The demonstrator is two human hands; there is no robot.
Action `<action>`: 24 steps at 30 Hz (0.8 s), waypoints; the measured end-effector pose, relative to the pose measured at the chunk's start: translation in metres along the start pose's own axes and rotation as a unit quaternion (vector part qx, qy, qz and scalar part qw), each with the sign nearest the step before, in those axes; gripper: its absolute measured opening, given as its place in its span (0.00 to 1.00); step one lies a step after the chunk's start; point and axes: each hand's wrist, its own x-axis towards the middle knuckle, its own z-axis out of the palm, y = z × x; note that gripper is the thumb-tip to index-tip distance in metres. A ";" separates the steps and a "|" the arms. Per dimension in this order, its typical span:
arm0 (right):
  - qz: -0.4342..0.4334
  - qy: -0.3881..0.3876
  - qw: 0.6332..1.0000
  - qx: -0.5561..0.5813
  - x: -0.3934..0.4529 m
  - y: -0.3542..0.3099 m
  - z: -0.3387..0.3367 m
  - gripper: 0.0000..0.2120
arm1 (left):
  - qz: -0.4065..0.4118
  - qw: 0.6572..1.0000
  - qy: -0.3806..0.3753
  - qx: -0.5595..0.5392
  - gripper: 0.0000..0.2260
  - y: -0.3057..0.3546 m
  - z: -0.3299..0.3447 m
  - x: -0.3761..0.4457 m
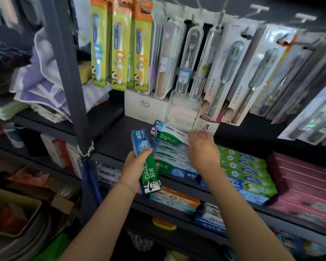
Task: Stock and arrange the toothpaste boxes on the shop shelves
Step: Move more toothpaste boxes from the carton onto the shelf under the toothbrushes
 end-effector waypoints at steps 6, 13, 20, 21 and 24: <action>0.037 -0.042 0.990 -0.133 0.040 -0.007 0.021 0.17 | 0.009 0.994 0.025 0.104 0.13 0.006 -0.002 0.016; 0.051 -0.097 0.981 -0.161 0.060 -0.015 0.031 0.21 | 0.042 0.978 0.037 0.201 0.10 0.020 -0.004 0.022; 0.057 -0.110 0.982 -0.146 0.061 -0.011 0.023 0.24 | 0.138 0.944 -0.047 0.297 0.12 0.033 -0.002 0.030; 0.051 -0.090 0.988 -0.113 0.059 -0.009 0.022 0.26 | 0.169 0.926 -0.061 0.331 0.13 0.035 -0.001 0.033; -0.015 0.027 0.997 0.075 0.046 -0.003 0.014 0.32 | 0.275 0.833 -0.079 0.474 0.20 0.044 0.007 0.045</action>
